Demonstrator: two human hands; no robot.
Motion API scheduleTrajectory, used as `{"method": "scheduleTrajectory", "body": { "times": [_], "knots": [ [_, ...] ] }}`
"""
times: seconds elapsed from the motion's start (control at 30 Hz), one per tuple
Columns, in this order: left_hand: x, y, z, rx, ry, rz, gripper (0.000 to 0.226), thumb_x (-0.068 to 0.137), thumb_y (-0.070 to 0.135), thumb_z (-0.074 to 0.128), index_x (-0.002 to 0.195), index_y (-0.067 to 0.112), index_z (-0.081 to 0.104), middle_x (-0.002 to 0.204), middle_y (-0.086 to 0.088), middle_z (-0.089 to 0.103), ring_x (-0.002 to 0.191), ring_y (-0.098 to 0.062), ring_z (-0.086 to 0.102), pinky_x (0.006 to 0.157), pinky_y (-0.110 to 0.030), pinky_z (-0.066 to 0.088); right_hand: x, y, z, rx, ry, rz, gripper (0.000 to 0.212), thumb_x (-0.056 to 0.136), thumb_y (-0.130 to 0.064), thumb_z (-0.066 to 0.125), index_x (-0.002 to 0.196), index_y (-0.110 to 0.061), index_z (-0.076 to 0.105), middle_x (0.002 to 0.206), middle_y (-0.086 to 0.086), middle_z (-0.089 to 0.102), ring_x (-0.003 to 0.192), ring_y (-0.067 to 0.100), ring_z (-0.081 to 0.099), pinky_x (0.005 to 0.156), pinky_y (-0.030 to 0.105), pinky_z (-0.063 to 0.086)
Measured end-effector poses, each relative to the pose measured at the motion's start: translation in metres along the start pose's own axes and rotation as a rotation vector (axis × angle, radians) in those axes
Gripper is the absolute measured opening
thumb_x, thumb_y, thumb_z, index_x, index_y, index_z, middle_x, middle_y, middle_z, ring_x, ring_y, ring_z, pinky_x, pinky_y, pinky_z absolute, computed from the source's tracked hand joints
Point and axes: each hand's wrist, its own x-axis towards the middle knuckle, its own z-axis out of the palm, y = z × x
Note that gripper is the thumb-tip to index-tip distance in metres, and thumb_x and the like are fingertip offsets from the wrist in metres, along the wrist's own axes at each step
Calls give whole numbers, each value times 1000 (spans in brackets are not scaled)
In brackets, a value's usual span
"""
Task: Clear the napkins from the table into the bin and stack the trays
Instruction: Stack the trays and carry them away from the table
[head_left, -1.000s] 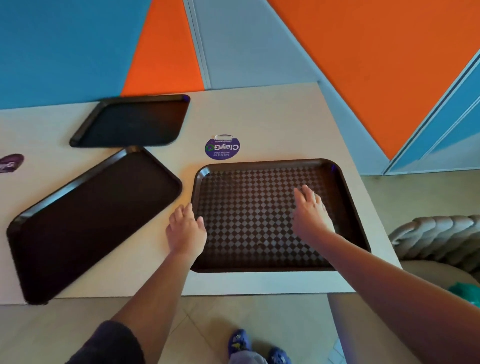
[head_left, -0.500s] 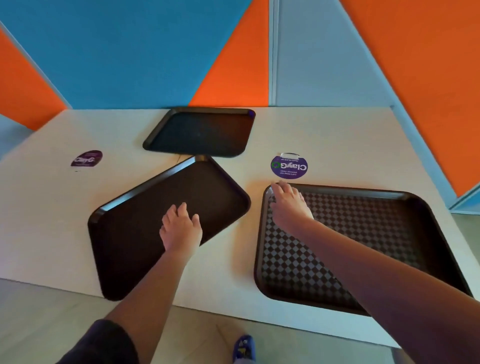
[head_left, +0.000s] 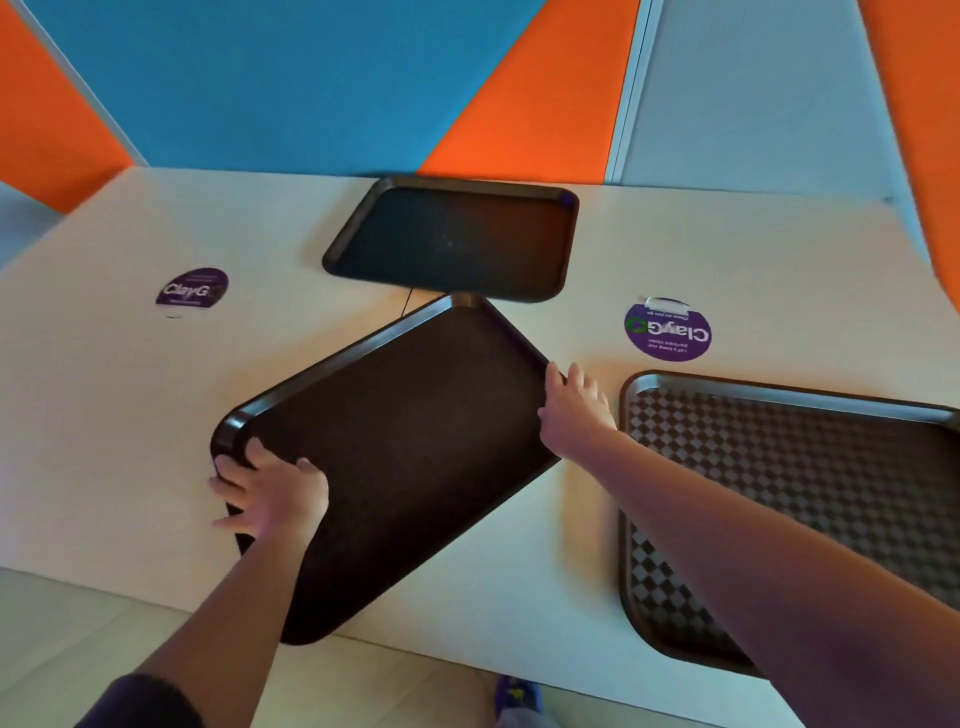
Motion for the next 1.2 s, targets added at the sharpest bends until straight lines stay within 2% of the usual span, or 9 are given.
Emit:
{"method": "scheduleTrajectory", "body": {
  "times": [0.1,0.2,0.3,0.37,0.47,0.77,0.97,1.2],
  "knots": [
    [12,-8,1,-68,1,-96,69,88,21,54,142,8,13,148,-22,14,133,-39,15,106,-57,17,6,-7,6,58,-51,83,64,92,-15,47,145,-6,11,143,22,25,130,38,29,104,47,36],
    [22,-15,1,-92,11,-159,75,86,9,56,144,2,9,145,-27,17,133,-42,16,106,-51,22,11,-7,5,52,-24,168,57,91,-14,50,139,-1,21,134,18,35,123,32,37,95,41,43],
    [35,-24,0,-129,-5,-271,62,86,1,53,138,-7,21,143,-30,20,134,-43,16,107,-49,25,10,-4,1,12,-82,293,58,90,-13,53,138,2,25,135,17,35,126,31,35,98,39,43],
    [38,-29,-1,-112,-27,-287,54,84,1,55,131,-11,29,140,-29,25,131,-42,20,106,-48,29,8,-2,2,-1,-88,299,56,89,-9,53,137,3,27,134,18,36,125,32,37,97,40,45],
    [37,-32,-7,-116,3,-279,54,84,0,55,130,-12,29,140,-29,25,131,-42,20,107,-47,28,5,0,0,4,-34,267,51,90,-3,49,136,5,29,131,21,40,122,33,41,94,38,47],
    [-8,0,-28,-162,151,-93,48,84,1,52,127,-10,33,132,-29,33,123,-44,28,99,-49,35,-24,40,-28,109,70,273,47,91,1,45,135,7,30,133,22,40,125,36,41,96,42,45],
    [-66,41,-24,-186,143,37,45,83,1,53,124,-10,37,130,-29,36,118,-45,35,95,-52,38,-65,113,-54,182,130,347,46,90,-1,48,132,6,31,132,22,39,125,36,40,96,45,45],
    [-149,91,4,-245,57,208,44,85,-3,48,126,-11,38,132,-30,34,119,-46,34,96,-51,37,-114,218,-72,242,179,469,48,89,-1,49,133,5,31,133,22,39,126,36,38,98,45,43]
  ]
}}
